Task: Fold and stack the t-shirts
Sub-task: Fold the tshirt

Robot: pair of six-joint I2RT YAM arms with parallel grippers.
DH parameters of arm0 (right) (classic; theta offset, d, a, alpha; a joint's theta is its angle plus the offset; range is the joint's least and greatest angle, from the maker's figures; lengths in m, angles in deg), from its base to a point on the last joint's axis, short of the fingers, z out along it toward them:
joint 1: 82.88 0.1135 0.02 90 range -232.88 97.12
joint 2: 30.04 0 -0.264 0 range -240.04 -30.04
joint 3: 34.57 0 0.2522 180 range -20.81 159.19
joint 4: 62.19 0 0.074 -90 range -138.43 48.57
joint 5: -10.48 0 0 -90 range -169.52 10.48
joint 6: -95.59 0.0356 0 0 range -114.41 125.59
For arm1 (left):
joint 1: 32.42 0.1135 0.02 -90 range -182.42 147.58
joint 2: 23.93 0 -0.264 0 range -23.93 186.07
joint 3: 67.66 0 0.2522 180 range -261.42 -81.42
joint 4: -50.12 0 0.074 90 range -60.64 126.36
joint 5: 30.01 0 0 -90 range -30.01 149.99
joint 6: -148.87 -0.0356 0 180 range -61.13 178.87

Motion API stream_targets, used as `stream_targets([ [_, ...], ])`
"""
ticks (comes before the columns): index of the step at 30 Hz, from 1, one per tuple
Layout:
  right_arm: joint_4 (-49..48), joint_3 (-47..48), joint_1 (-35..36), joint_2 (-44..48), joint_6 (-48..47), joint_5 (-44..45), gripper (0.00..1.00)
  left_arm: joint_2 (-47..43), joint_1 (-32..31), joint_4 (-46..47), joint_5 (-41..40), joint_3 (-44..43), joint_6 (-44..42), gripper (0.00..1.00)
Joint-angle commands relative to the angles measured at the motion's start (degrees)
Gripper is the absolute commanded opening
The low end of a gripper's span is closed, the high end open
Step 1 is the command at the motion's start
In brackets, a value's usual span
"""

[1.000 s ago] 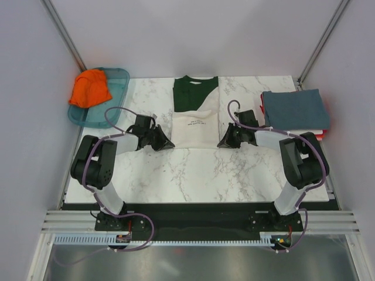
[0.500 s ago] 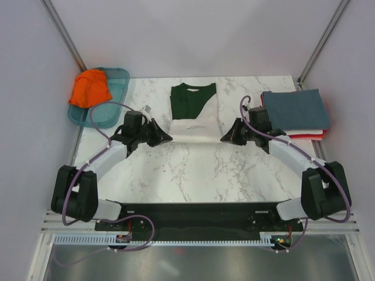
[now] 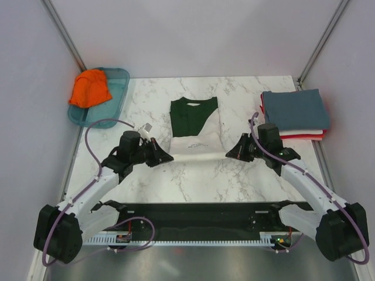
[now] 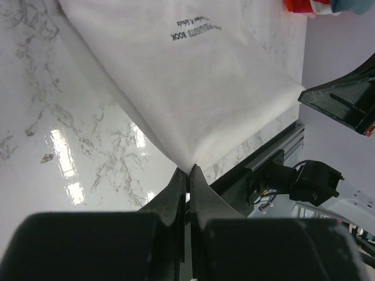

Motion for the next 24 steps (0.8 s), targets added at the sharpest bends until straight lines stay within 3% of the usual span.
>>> stream_targets([
  [1, 3.9, 1.3, 0.2, 3.8, -1.7, 0.8, 0.00, -3.8, -0.4, -3.2, 2.1, -0.2, 2.1, 0.02],
  [10, 5.8, 7.8, 0.1, 3.4, -2.1, 2.3, 0.00, -2.7, -0.3, -7.0, 2.3, -8.1, 1.3, 0.02],
  [24, 5.4, 30.7, -2.0, -20.2, -4.9, 7.7, 0.00, 20.4, 5.6, -6.9, -0.6, -30.0, -1.4, 0.02],
])
